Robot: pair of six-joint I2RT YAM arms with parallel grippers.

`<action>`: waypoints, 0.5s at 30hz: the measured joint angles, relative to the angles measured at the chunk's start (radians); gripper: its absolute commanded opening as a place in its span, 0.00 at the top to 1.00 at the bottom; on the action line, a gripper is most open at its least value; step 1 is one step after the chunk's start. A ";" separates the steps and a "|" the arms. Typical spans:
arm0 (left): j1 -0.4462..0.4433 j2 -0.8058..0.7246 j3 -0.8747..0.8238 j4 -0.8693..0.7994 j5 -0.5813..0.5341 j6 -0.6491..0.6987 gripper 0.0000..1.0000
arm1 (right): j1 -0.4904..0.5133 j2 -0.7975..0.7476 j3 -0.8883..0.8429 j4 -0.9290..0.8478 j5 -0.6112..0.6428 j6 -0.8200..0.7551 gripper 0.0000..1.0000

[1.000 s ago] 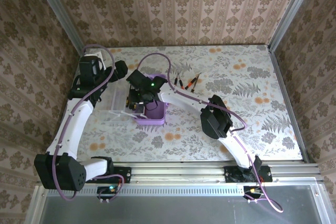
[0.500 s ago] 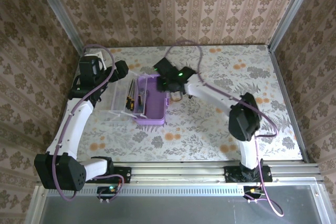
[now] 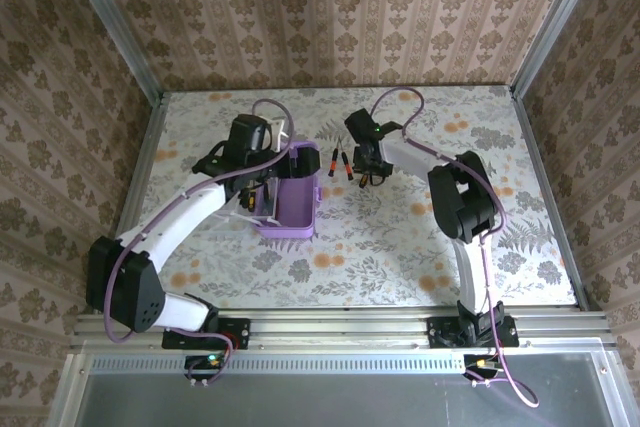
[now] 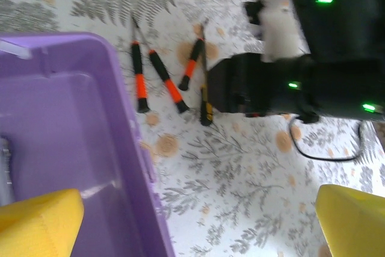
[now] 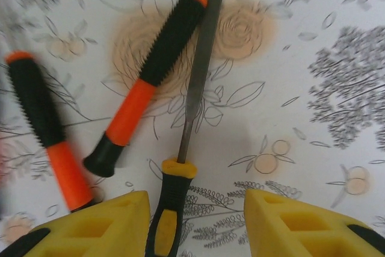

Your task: Pack the tool kit

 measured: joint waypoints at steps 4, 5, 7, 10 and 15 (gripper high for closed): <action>-0.003 0.000 0.002 0.000 -0.005 0.008 0.00 | 0.000 0.046 0.002 0.000 -0.017 0.003 0.60; -0.001 -0.001 0.002 0.000 -0.008 0.011 0.00 | -0.002 0.047 0.012 -0.004 -0.021 0.007 0.63; 0.002 -0.002 0.002 0.000 -0.013 0.018 0.00 | -0.003 0.050 0.026 0.003 -0.025 0.011 0.70; 0.002 -0.004 0.002 0.000 -0.024 0.023 0.00 | -0.017 0.052 0.021 0.013 -0.029 0.023 0.83; 0.002 -0.012 0.002 0.000 -0.035 0.030 0.00 | -0.055 0.008 -0.054 0.077 -0.046 0.053 0.93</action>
